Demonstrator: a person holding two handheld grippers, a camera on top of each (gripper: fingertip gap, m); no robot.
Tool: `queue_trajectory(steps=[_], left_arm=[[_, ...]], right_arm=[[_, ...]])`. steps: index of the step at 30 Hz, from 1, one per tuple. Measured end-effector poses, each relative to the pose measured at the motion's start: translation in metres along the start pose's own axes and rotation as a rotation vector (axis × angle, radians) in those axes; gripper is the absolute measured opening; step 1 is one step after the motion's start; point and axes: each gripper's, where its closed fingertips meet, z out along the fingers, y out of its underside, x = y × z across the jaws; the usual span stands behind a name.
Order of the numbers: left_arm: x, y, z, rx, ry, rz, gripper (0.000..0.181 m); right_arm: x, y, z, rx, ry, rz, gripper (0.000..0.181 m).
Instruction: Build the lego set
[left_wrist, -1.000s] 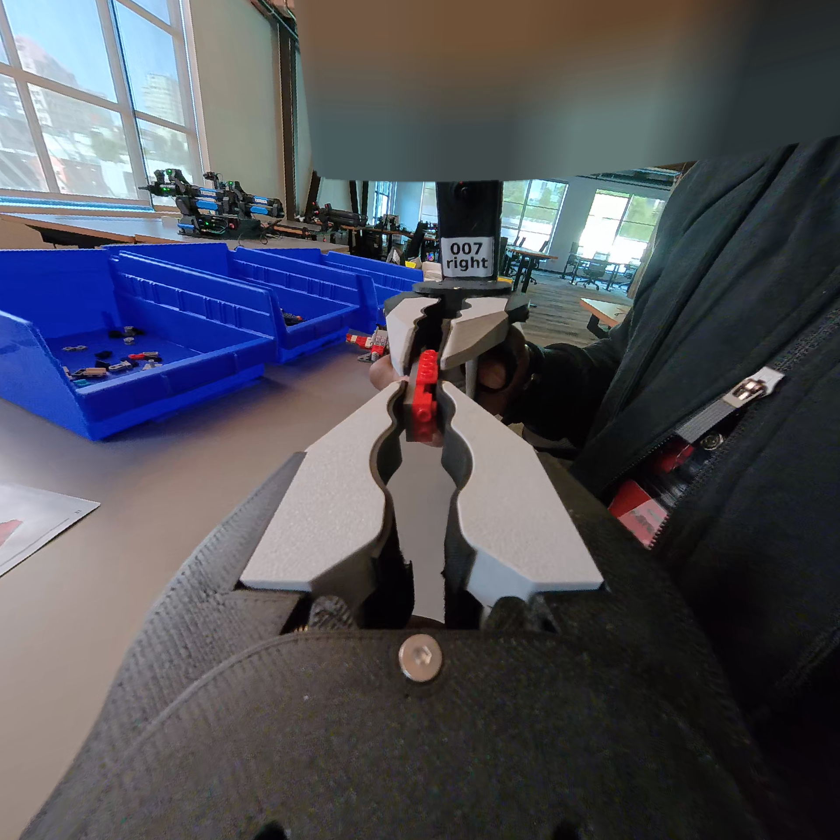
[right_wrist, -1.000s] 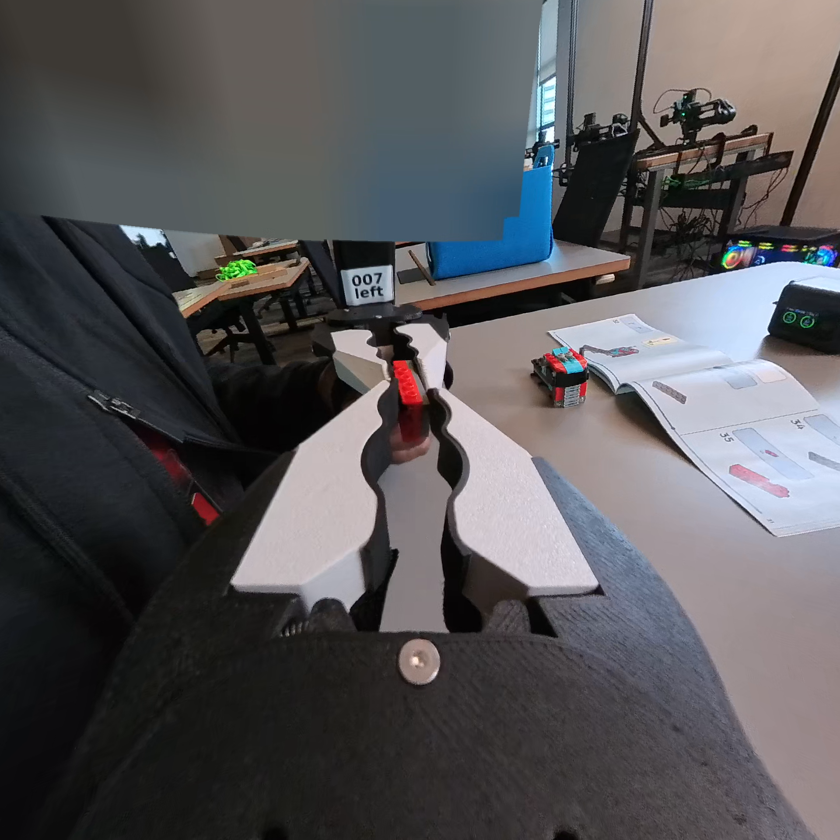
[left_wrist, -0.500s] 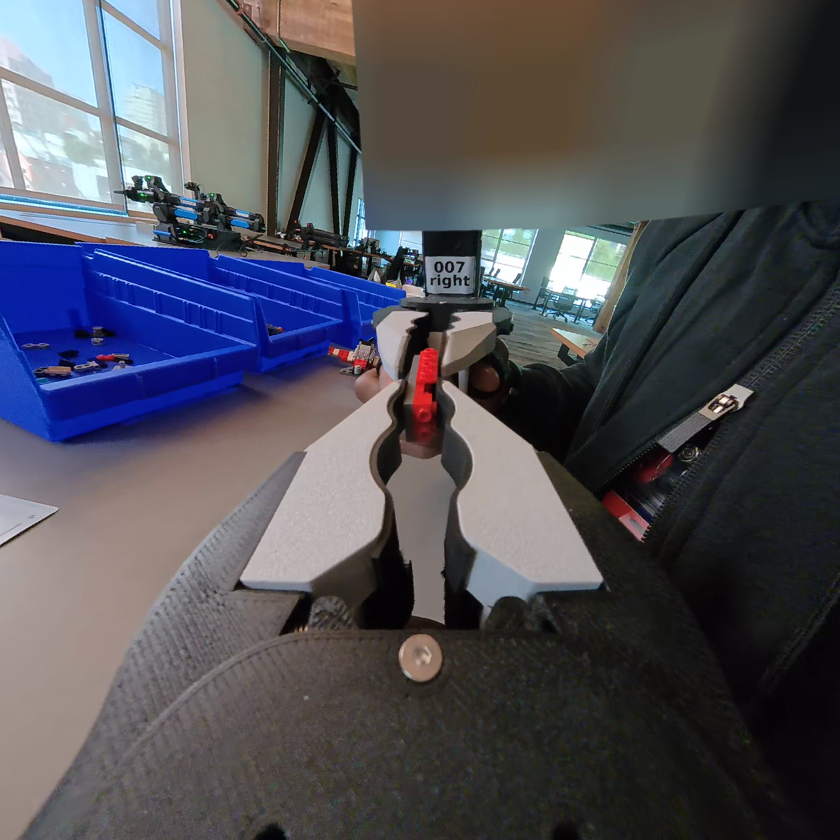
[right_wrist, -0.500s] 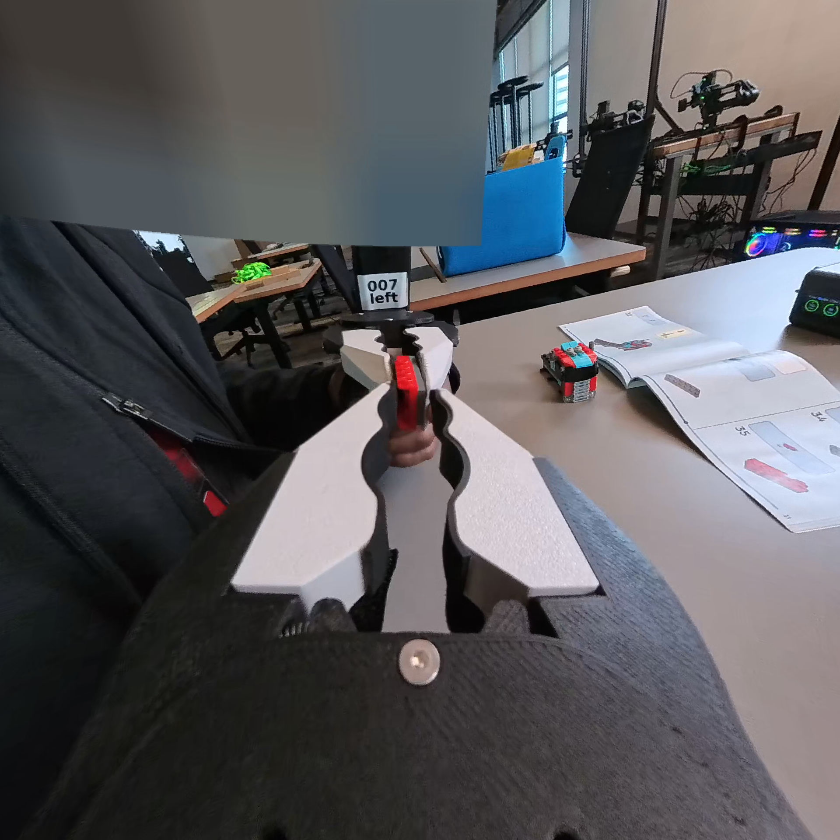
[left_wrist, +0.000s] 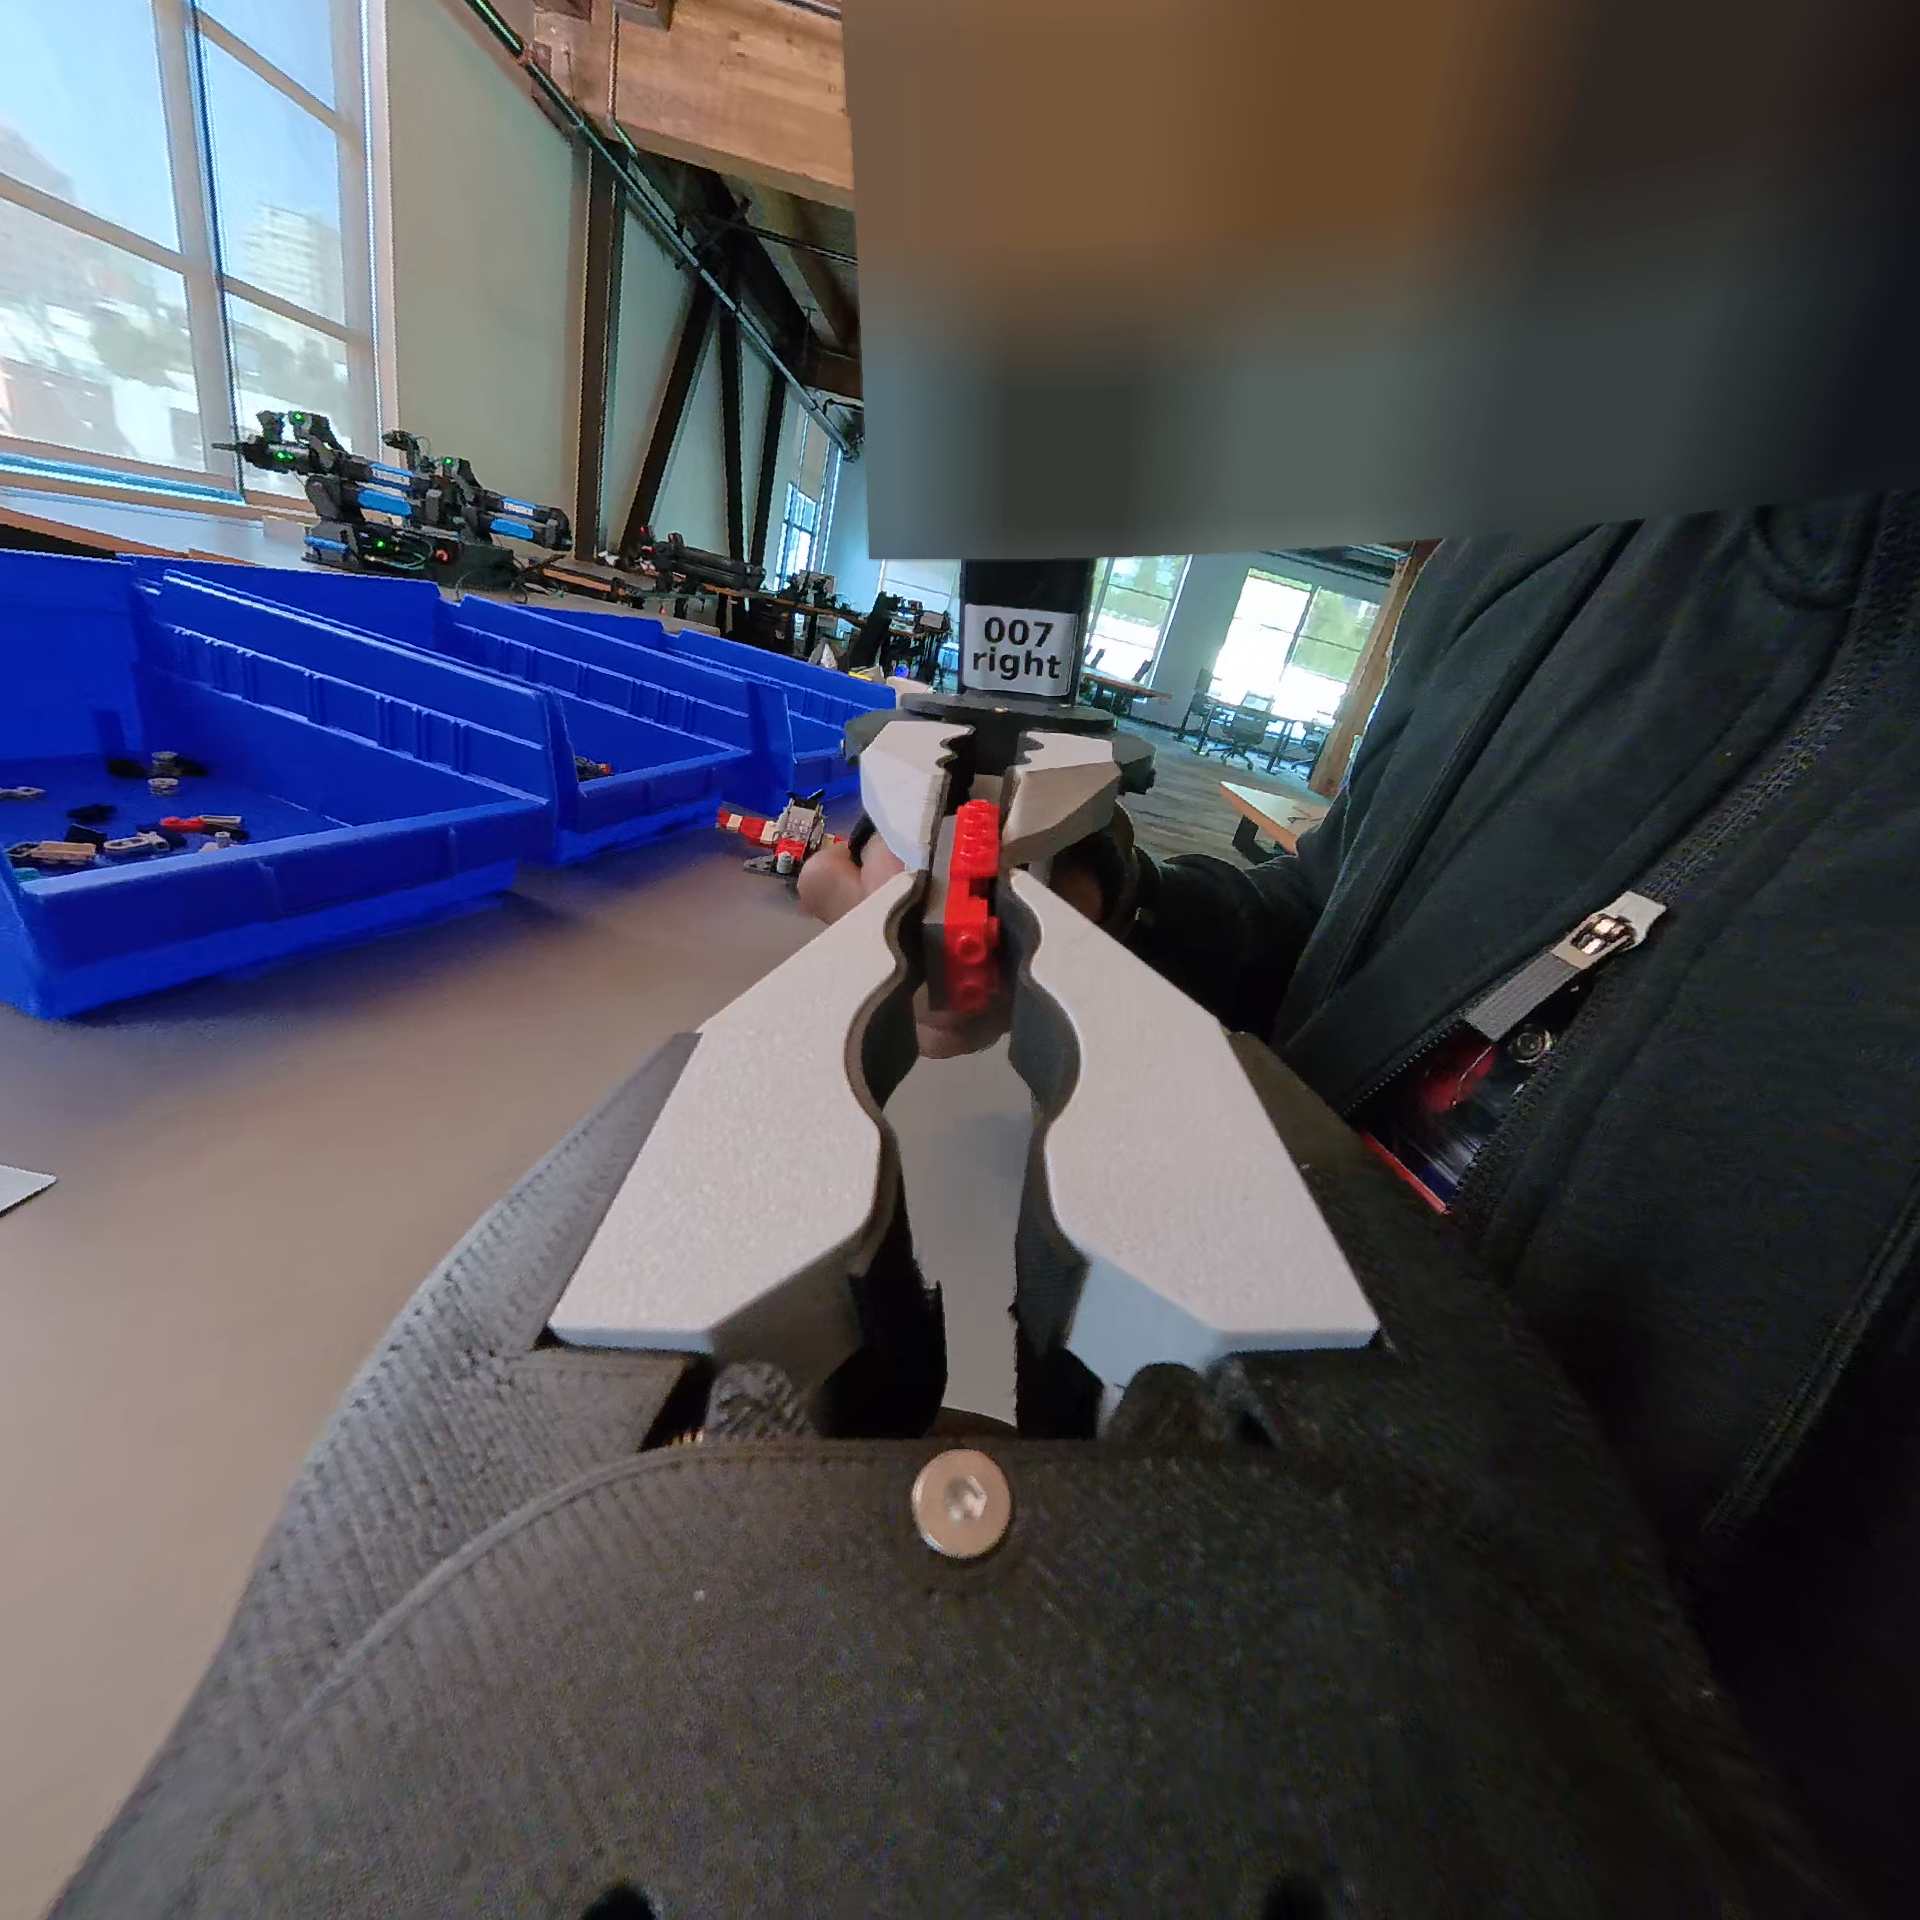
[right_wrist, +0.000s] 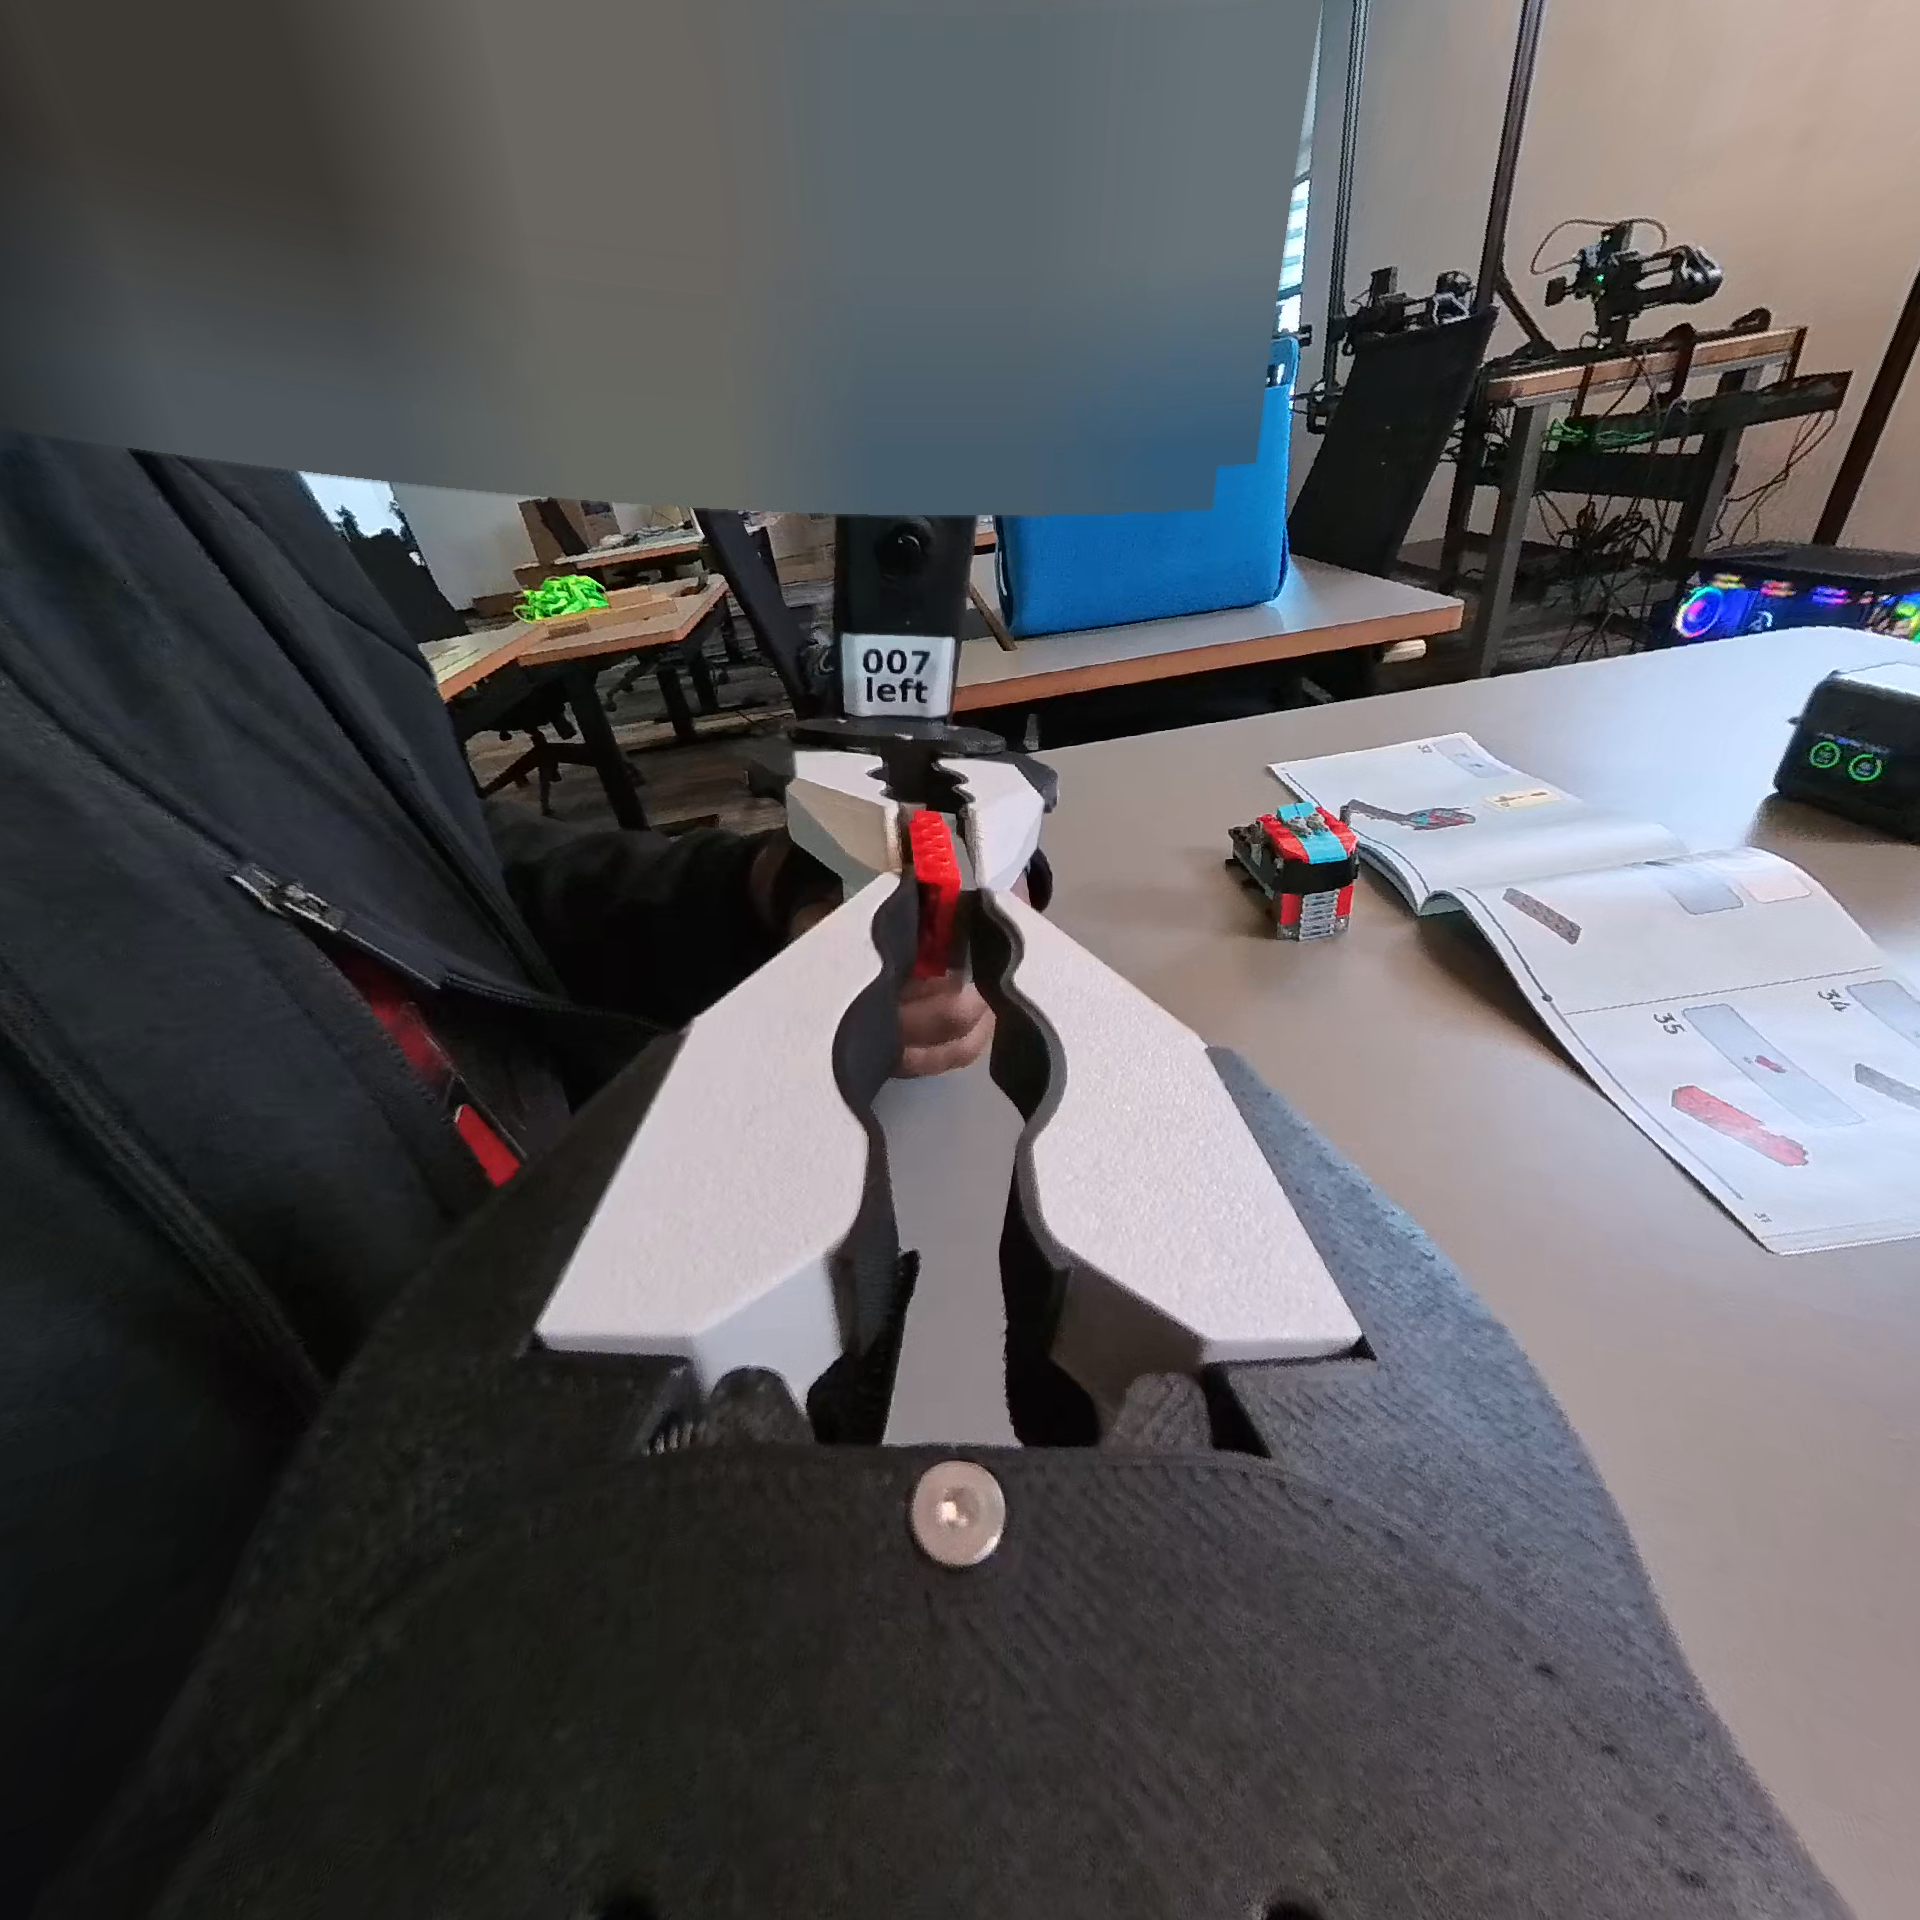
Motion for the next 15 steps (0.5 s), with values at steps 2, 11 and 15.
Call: queue_trajectory(steps=[2, 11, 15], left_arm=[[0.0009, -0.0009, -0.0005, 0.013, 0.011, -0.01, 0.01], [0.0002, -0.0007, -0.0018, 0.038, 0.018, -0.034, 0.01], [-0.0022, -0.0049, -0.0048, 0.084, 0.024, -0.067, 0.01]], right_arm=[[-0.0011, -0.0007, 0.0007, 0.001, -0.003, -0.006, 0.009], [0.0003, 0.0001, 0.0018, -0.003, 0.012, -0.001, 0.009], [0.0019, -0.0007, 0.0004, 0.007, 0.017, 0.021, 0.024]])
